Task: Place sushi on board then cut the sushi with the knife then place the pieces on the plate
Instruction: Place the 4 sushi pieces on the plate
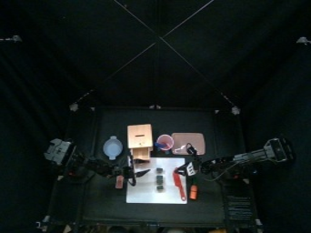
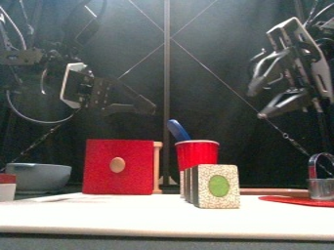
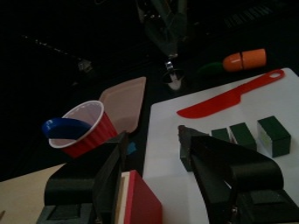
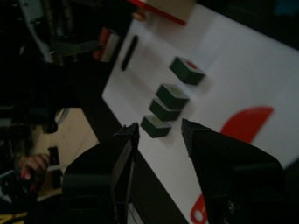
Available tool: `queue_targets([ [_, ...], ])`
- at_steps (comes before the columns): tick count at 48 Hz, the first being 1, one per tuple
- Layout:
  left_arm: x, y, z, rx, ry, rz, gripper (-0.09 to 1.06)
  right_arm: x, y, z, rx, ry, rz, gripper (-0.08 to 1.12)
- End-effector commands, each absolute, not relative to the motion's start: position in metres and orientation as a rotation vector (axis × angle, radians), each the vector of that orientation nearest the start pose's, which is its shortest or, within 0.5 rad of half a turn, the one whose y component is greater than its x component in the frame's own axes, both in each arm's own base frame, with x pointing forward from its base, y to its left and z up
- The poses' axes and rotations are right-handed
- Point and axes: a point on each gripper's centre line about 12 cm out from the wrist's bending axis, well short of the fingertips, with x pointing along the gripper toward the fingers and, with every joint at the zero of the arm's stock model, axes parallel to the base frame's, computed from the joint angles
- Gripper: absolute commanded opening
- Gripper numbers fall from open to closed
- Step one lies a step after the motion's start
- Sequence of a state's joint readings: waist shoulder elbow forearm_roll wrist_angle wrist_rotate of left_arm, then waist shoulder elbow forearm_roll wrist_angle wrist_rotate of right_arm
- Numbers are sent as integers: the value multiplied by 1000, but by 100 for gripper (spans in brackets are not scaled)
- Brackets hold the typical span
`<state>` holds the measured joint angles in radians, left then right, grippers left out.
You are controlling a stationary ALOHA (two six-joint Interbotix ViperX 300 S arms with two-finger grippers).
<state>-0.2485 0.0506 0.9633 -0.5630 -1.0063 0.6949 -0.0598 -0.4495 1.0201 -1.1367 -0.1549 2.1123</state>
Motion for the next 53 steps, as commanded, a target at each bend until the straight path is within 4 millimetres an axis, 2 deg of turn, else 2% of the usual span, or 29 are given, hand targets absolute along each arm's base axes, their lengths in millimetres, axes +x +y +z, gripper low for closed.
queue_targets([
  [1,349,-32,179,379,56,222,86,294,-19,207,817,535,-70,79],
  [8,353,-33,188,371,31,226,86,310,-32,206,633,599,-15,79],
  [13,351,-32,195,359,12,233,86,317,-40,206,591,625,24,79],
  [20,347,-24,202,343,5,273,86,325,-44,197,557,704,111,79],
  [29,341,-15,199,350,29,306,86,344,-48,185,531,756,139,79],
  [40,332,-9,190,366,68,321,86,359,-42,174,476,796,167,79],
  [46,329,-6,191,365,67,327,86,363,-38,172,400,808,173,79],
  [53,329,-6,194,360,58,329,86,363,-36,186,362,785,187,79],
])
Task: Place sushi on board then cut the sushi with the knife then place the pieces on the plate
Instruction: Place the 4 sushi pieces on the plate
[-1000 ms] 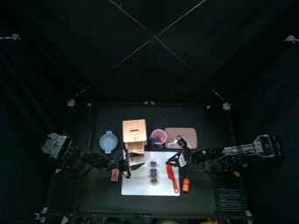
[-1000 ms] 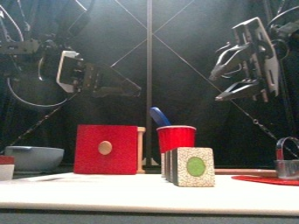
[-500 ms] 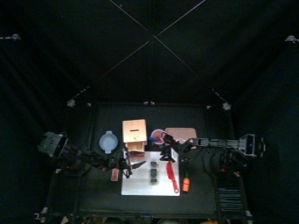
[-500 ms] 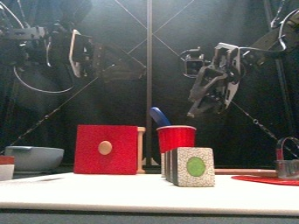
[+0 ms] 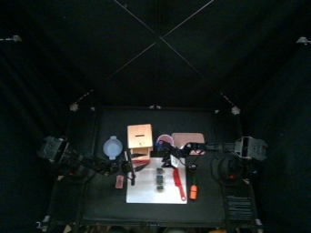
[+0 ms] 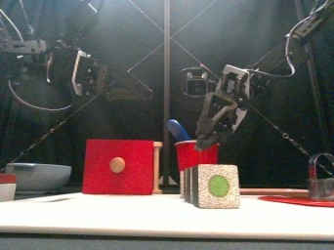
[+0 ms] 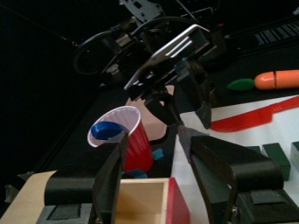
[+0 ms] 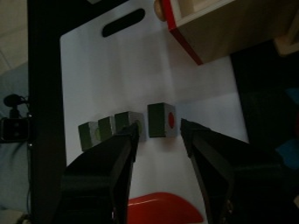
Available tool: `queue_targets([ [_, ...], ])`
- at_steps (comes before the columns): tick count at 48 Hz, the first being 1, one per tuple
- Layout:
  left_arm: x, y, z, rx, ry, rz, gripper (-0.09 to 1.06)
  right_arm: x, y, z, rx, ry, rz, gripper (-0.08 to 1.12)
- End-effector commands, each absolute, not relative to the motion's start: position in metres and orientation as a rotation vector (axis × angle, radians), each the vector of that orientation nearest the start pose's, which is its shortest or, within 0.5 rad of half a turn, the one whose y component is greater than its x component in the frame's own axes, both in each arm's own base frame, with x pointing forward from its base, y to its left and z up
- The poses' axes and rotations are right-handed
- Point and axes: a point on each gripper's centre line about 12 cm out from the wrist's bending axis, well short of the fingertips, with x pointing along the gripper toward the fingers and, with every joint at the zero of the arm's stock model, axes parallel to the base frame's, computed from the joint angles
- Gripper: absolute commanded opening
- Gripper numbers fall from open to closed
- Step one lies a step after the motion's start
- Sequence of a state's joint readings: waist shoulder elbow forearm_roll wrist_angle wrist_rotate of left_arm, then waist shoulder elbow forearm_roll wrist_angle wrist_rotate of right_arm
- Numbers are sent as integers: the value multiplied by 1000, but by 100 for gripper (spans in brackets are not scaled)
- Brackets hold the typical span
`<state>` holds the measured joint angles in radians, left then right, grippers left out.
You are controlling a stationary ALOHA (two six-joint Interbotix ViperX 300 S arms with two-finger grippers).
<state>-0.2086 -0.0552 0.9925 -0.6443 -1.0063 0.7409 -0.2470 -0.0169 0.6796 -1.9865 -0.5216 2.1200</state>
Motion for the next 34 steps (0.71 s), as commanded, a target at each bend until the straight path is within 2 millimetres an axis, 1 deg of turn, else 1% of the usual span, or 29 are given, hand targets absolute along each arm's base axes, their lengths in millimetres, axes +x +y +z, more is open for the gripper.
queue_targets([
  [1,329,-6,194,359,58,329,86,362,-35,188,368,784,196,79],
  [5,329,-6,195,356,55,330,86,357,-28,194,418,784,244,79],
  [8,330,-8,195,356,53,327,86,349,-22,193,521,799,281,79],
  [14,330,-8,196,355,49,325,86,331,-17,185,714,831,268,79],
  [17,331,-9,197,357,46,324,86,324,-15,183,758,840,252,79],
  [22,332,-8,199,362,42,325,86,319,-11,190,823,816,222,79],
  [27,334,-9,201,370,32,317,86,321,-7,201,805,743,176,79],
  [34,334,-11,202,380,25,305,86,325,-4,226,714,597,64,79],
])
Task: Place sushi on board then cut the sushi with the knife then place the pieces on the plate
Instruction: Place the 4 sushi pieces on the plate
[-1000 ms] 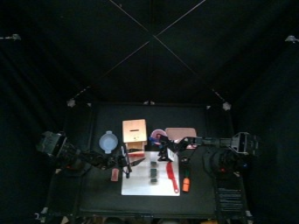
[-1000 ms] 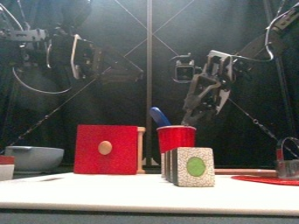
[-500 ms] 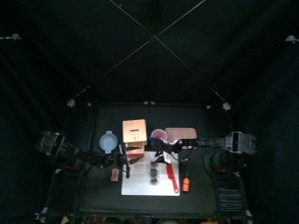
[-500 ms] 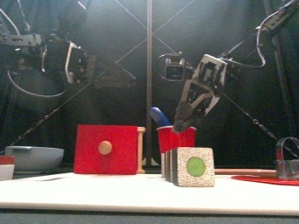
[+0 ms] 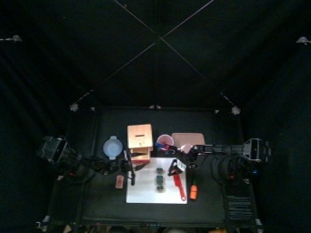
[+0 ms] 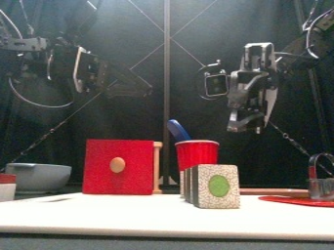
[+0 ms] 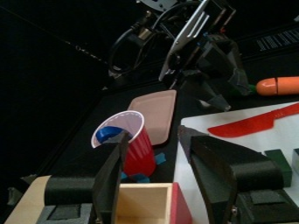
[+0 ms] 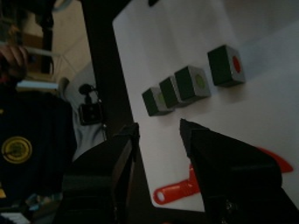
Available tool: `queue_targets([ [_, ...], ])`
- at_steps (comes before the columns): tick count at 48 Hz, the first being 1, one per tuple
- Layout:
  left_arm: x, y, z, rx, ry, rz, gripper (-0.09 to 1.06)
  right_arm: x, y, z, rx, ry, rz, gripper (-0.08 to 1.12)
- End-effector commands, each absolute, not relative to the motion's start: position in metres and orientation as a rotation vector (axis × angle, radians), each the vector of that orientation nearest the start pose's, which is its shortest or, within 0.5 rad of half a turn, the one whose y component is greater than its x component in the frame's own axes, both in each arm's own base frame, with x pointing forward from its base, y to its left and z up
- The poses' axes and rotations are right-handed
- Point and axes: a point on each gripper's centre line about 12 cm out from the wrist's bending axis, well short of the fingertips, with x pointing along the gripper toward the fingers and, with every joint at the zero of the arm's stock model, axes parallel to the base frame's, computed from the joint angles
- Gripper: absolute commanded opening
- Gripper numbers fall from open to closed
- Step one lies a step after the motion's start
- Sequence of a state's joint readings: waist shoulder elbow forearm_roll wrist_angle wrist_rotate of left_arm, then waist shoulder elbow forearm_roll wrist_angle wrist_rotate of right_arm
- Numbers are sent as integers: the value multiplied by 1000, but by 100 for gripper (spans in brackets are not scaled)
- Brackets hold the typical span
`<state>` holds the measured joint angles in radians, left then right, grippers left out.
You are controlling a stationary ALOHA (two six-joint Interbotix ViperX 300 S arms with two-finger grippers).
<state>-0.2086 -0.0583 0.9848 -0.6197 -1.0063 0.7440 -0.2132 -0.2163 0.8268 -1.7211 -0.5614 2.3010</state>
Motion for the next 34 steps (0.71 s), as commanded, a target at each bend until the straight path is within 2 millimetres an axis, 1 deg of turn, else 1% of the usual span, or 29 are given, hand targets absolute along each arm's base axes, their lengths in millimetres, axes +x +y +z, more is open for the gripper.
queue_targets([
  [1,334,-11,202,382,24,302,86,325,-3,229,694,579,49,79],
  [5,334,-12,203,389,16,293,86,321,-4,246,623,488,-21,79],
  [8,335,-13,206,393,3,284,86,315,1,256,556,424,-73,79],
  [10,335,-14,209,395,-5,281,86,312,5,261,525,393,-100,79],
  [17,337,-16,217,397,-32,271,86,299,5,270,470,281,-283,79],
  [23,339,-19,224,397,-55,260,86,285,4,258,451,248,-470,79],
  [27,339,-20,226,399,-61,257,86,277,5,249,490,252,-579,79],
  [30,339,-20,226,400,-61,256,86,275,9,241,503,283,-599,79],
  [34,339,-20,225,400,-58,256,86,279,15,236,461,318,-558,79],
])
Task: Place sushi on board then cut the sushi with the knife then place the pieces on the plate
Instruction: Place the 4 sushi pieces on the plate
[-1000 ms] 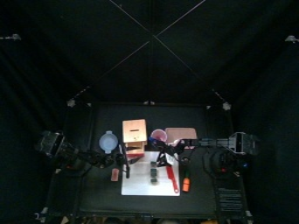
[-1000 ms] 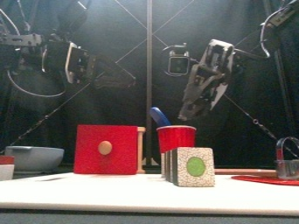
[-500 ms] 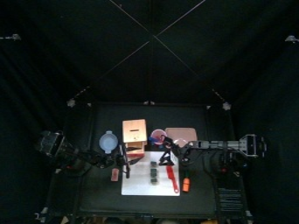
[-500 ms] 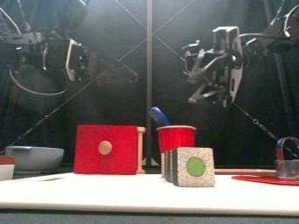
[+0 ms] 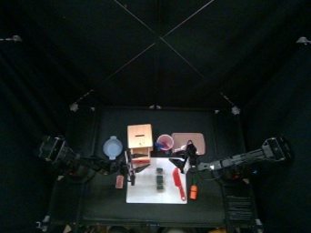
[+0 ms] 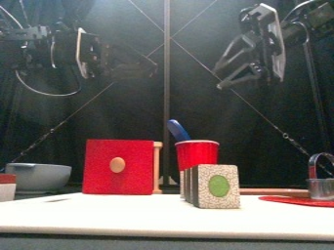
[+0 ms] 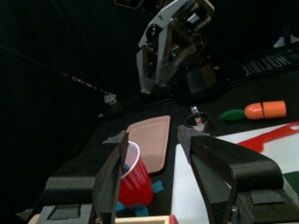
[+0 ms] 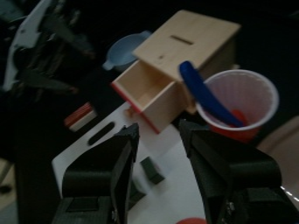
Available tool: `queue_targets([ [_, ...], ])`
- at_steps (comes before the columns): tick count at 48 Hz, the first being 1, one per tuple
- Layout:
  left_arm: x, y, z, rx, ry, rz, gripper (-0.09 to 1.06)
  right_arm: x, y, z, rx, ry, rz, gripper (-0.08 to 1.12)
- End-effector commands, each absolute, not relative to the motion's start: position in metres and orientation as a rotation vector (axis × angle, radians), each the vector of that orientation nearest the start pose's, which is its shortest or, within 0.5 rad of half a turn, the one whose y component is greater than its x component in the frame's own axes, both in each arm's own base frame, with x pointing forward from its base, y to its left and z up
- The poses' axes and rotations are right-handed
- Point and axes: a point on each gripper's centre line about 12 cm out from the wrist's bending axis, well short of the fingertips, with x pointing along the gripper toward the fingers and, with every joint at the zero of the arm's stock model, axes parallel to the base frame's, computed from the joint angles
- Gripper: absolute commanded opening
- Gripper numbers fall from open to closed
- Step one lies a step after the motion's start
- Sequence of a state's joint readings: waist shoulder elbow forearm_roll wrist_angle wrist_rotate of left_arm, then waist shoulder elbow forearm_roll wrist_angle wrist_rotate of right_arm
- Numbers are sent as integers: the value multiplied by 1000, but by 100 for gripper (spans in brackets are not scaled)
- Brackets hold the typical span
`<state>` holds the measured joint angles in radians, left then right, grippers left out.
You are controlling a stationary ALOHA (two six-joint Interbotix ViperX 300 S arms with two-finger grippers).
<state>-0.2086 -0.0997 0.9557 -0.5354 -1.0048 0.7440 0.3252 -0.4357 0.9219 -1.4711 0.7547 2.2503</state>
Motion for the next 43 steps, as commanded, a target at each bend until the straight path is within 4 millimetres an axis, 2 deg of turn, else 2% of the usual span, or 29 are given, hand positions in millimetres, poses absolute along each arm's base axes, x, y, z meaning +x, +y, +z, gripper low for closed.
queue_targets([
  [1,338,-20,224,400,-56,256,86,280,16,235,455,330,-543,79],
  [6,339,-19,225,399,-55,256,86,293,31,234,466,407,-398,79],
  [13,338,-19,224,399,-52,256,86,310,26,241,461,470,-224,79],
  [20,337,-19,223,399,-49,254,86,310,8,238,398,537,-327,79],
  [24,337,-19,222,401,-46,254,86,306,0,246,351,611,-411,79],
  [31,336,-18,220,404,-42,255,86,308,5,263,272,715,-372,79],
  [37,334,-18,218,404,-36,255,86,314,11,248,236,796,-306,79],
  [43,334,-18,218,404,-34,254,86,316,8,235,258,897,-345,79],
])
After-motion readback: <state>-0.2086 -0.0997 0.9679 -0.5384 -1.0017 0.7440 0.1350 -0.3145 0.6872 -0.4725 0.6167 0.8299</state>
